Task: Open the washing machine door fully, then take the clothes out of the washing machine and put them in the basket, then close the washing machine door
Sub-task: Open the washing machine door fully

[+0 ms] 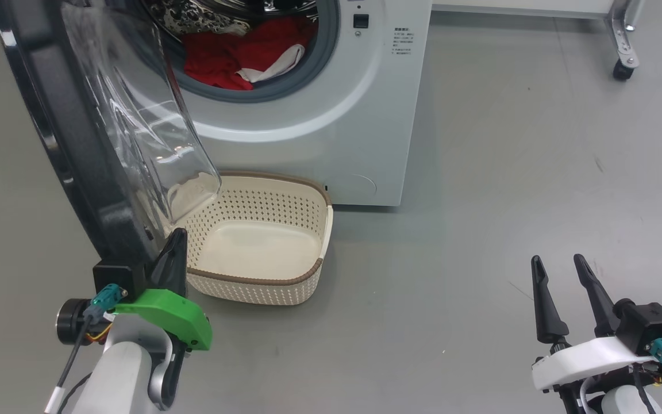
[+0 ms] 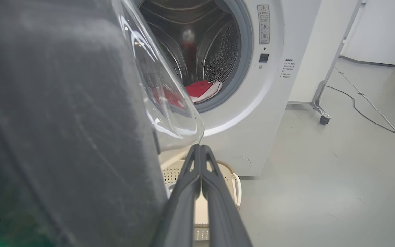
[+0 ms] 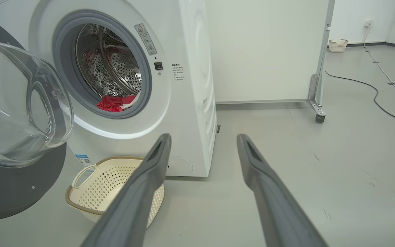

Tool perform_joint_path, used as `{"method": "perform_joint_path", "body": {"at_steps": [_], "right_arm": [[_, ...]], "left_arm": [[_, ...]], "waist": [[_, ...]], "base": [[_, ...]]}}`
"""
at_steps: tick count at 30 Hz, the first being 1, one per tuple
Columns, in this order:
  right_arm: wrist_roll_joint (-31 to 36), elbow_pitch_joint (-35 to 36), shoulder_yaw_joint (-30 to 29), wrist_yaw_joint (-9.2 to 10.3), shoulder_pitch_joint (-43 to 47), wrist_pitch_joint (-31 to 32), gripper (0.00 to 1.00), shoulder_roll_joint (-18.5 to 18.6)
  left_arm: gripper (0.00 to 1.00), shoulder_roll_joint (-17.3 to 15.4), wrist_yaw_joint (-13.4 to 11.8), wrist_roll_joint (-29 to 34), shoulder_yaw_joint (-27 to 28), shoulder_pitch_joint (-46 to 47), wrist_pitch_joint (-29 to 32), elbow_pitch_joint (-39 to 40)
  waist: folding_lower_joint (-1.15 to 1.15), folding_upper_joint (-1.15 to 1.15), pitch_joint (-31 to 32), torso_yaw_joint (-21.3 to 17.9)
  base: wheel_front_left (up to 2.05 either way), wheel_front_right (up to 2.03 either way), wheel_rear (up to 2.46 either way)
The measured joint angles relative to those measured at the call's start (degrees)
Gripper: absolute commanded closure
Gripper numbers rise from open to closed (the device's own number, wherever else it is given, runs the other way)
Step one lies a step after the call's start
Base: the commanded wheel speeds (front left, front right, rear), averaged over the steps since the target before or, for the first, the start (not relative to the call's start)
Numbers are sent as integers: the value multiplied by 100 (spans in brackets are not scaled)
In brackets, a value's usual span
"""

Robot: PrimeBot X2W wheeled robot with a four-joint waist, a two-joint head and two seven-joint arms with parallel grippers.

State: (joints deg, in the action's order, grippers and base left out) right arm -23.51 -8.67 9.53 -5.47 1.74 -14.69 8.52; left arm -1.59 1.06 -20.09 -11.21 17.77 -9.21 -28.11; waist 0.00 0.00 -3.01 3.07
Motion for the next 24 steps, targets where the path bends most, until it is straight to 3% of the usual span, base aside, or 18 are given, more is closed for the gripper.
{"method": "perform_joint_path", "body": {"at_steps": [14, 24], "right_arm": [[238, 23, 241, -52, 1, -1, 0, 80], [359, 92, 396, -62, -20, 0, 0, 245]], "left_arm": [[100, 2, -31, -98, 181, 14, -170, -29], [100, -24, -264, -364, 697, 28, -327, 59]], "waist": [[0, 0, -100, 568], [0, 0, -447, 813]], "base": [[0, 0, 0], [0, 0, 0]]}}
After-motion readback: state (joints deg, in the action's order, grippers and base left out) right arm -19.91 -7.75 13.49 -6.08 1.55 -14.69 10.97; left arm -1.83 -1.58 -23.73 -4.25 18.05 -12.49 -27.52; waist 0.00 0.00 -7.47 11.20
